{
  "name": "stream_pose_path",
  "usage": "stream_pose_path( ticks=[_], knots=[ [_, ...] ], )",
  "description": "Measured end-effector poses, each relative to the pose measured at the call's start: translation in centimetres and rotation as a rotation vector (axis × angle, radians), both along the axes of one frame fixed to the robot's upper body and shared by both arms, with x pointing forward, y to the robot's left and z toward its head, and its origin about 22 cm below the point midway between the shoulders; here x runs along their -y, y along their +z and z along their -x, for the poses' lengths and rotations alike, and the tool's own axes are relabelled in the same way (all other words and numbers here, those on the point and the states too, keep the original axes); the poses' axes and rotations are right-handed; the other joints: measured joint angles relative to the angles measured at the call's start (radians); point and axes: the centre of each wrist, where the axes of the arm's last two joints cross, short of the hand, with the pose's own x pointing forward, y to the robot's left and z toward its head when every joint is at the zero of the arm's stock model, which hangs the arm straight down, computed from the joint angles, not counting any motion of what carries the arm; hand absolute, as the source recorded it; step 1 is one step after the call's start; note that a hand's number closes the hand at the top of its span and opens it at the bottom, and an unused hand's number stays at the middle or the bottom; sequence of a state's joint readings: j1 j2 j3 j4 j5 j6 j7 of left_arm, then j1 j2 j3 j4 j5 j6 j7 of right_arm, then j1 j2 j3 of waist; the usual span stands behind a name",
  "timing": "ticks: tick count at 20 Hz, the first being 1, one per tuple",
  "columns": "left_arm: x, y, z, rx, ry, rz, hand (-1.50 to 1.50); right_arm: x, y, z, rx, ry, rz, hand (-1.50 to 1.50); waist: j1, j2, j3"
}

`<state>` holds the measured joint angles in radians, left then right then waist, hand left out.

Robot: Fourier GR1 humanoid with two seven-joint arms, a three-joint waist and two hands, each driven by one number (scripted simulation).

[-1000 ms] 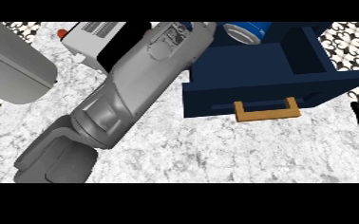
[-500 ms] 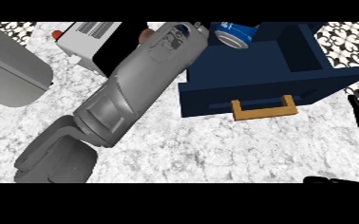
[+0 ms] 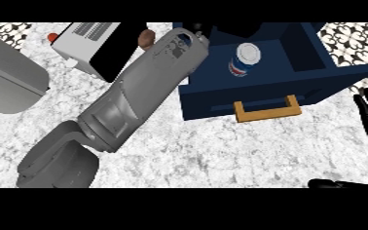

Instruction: Pick up the can, place it into the drawer and close the drawer

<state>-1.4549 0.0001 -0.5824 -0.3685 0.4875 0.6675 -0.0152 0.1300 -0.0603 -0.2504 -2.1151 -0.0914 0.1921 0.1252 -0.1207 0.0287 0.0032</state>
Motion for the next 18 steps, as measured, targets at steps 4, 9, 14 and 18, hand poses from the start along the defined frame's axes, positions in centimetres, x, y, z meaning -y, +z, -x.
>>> stream_pose_path(
  ticks=[4, 9, 14, 18],
  knots=[
    [-0.4, -1.0, 0.0, 0.002, 0.034, -0.003, -1.5, -0.2, 0.2, -0.2, 0.009, 0.009, 0.004, -1.5, -0.006, 0.002, 0.0],
    [-0.6, -1.6, -0.1, 0.009, 0.071, 0.002, -1.5, -0.6, 0.5, -0.4, 0.011, 0.024, 0.01, -1.5, -0.013, 0.005, 0.0],
    [-0.6, -2.0, 0.1, 0.013, 0.088, 0.025, -1.5, -0.5, 1.1, -0.3, 0.035, 0.018, 0.038, -1.5, -0.012, 0.003, -0.001],
    [-0.5, -1.9, 0.2, 0.012, 0.095, 0.06, -1.5, -0.2, 1.9, -0.1, 0.08, -0.006, 0.137, -1.5, -0.006, 0.002, -0.001]
  ],
)
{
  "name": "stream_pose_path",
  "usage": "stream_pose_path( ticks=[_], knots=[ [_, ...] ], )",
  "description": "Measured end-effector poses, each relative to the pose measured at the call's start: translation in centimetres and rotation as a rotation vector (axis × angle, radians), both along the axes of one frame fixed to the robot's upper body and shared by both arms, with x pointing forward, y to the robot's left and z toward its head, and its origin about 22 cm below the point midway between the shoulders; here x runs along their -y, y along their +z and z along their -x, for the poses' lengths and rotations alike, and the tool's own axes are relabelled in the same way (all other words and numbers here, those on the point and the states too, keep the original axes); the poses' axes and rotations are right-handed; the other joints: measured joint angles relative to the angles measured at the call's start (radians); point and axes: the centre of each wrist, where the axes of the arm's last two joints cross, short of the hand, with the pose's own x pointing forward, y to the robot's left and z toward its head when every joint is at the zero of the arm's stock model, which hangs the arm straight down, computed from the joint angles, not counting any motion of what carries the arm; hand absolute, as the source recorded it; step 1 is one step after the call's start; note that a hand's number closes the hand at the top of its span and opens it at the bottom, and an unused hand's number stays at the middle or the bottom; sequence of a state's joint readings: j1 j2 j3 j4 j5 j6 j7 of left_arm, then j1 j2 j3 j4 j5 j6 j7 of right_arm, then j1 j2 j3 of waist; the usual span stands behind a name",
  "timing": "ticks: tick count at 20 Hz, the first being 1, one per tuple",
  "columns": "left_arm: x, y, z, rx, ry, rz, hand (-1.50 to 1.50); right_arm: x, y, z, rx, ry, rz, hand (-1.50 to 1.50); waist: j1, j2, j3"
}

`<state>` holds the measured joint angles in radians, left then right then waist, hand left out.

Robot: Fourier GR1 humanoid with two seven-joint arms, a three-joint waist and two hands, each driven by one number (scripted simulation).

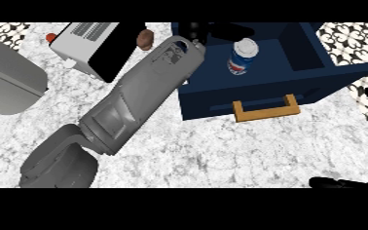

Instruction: Pick up the can, place it into the drawer and close the drawer

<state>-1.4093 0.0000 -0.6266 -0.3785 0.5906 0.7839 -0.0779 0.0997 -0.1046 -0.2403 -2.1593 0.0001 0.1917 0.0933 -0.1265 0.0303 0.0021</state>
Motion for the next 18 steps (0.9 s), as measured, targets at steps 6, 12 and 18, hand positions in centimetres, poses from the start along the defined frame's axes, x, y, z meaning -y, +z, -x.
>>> stream_pose_path(
  ticks=[6, 12, 18],
  knots=[
    [0.4, 0.5, 0.2, -0.02, -0.006, 0.059, -1.5, -0.5, 1.3, -0.1, 0.06, -0.004, 0.176, -1.5, 0.014, -0.002, -0.001],
    [0.8, 1.2, 0.4, 0.007, -0.012, 0.116, -1.5, -1.4, 2.3, -0.3, 0.099, -0.01, 0.348, -1.5, 0.036, -0.007, -0.001],
    [1.6, 2.4, 0.8, 0.037, -0.013, 0.128, -1.5, -2.9, 1.6, -1.6, 0.096, -0.055, 0.572, -1.5, 0.072, -0.014, -0.002]
  ],
)
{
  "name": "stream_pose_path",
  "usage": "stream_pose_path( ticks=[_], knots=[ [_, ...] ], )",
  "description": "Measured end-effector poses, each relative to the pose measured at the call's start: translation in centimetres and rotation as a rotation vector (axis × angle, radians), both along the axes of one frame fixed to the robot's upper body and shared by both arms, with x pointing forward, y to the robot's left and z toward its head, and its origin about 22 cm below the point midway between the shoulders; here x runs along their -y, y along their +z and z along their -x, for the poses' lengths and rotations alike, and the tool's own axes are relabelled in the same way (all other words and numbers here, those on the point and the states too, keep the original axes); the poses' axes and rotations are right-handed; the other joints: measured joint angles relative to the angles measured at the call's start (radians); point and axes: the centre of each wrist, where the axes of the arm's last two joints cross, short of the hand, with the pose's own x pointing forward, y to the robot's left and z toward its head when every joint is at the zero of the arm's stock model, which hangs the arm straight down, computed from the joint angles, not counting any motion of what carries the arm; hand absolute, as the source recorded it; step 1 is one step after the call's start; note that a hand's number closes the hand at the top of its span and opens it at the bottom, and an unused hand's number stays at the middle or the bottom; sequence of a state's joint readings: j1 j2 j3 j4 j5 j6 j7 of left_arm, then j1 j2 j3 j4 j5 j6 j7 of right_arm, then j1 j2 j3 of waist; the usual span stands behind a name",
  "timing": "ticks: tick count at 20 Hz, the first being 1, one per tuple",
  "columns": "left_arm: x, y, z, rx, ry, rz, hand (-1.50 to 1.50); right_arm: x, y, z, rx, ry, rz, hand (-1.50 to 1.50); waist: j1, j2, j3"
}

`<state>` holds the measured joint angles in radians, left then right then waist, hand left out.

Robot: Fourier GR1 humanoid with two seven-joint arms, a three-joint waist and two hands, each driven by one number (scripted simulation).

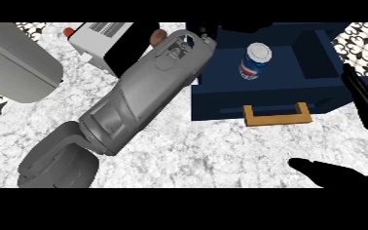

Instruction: Pick up the can, place it into the drawer and close the drawer

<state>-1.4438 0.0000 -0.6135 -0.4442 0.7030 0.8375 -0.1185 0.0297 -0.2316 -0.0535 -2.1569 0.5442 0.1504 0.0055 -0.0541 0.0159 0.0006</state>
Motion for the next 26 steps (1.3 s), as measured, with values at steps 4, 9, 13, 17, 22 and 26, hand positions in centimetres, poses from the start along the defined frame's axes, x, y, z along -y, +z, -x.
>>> stream_pose_path(
  ticks=[4, 9, 13, 17, 22, 26],
  knots=[
    [0.1, 0.3, 0.0, -0.005, 0.0, 0.003, -1.5, -1.3, -0.9, -1.7, -0.014, -0.036, 0.139, -1.5, 0.021, -0.003, 0.0],
    [-0.2, 0.6, -0.1, -0.014, -0.001, 0.016, -1.5, -2.7, -2.9, -4.2, -0.045, -0.072, 0.284, -1.5, 0.047, -0.009, 0.0],
    [-1.0, 1.3, -0.2, -0.022, 0.006, 0.017, -1.5, -3.2, -6.3, -5.1, -0.067, -0.117, 0.355, -1.5, 0.061, -0.015, 0.0],
    [-2.3, 2.5, -0.4, -0.021, 0.015, 0.014, -1.5, -3.2, -8.8, -7.1, -0.061, -0.162, 0.355, -1.5, 0.071, -0.017, 0.0],
    [-4.6, 2.4, -0.2, -0.031, 0.017, 0.01, -1.5, -3.1, -10.1, -9.8, -0.037, -0.206, 0.369, -1.5, 0.085, -0.026, -0.007],
    [-7.1, 3.8, -0.2, -0.034, 0.012, 0.009, -1.5, -3.0, -11.3, -11.7, -0.008, -0.244, 0.398, -1.5, 0.095, -0.034, -0.015]
  ],
)
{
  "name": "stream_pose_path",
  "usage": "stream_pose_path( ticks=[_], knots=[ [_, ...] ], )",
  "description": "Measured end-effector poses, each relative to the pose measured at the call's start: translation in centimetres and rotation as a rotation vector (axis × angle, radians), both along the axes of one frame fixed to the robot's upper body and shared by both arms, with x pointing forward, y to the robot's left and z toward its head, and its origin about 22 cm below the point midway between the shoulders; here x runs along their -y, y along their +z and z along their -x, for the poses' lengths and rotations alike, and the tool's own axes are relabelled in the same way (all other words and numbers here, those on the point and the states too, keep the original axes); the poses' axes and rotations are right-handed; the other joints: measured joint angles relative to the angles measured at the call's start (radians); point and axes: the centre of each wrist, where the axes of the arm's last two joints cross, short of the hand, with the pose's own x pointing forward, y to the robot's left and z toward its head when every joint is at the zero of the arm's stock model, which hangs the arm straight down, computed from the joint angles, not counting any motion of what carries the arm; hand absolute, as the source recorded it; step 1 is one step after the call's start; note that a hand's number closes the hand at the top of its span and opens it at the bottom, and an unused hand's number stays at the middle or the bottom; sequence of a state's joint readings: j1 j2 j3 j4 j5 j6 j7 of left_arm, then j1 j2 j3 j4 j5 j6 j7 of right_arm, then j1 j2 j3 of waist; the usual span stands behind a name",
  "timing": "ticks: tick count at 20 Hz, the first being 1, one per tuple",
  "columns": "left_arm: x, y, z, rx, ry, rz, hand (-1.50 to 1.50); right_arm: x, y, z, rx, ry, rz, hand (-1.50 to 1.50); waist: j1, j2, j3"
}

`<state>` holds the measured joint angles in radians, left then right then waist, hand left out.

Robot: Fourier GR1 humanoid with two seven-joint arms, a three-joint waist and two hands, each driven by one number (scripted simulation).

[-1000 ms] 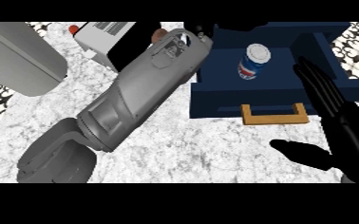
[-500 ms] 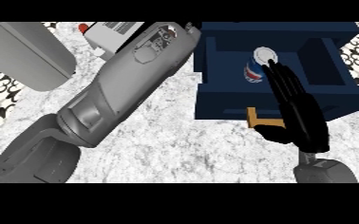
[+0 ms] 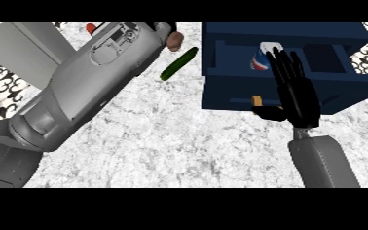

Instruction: Pick up the can, place it into the drawer and close the drawer

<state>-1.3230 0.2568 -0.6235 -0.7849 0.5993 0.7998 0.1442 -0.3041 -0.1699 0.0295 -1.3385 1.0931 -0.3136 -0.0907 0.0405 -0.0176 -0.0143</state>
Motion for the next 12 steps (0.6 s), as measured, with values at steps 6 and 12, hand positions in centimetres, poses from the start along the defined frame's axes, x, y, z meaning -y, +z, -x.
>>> stream_pose_path(
  ticks=[6, 12],
  knots=[
    [-2.0, 0.2, 0.6, -0.012, 0.007, -0.005, -1.5, 0.4, -0.7, -3.1, 0.034, -0.034, 0.059, -1.5, 0.012, -0.001, -0.005],
    [-3.7, -0.5, 1.6, -0.031, 0.003, -0.007, -1.5, 0.6, -1.2, -5.8, 0.084, -0.073, 0.092, -1.5, 0.022, 0.002, -0.004]
  ],
)
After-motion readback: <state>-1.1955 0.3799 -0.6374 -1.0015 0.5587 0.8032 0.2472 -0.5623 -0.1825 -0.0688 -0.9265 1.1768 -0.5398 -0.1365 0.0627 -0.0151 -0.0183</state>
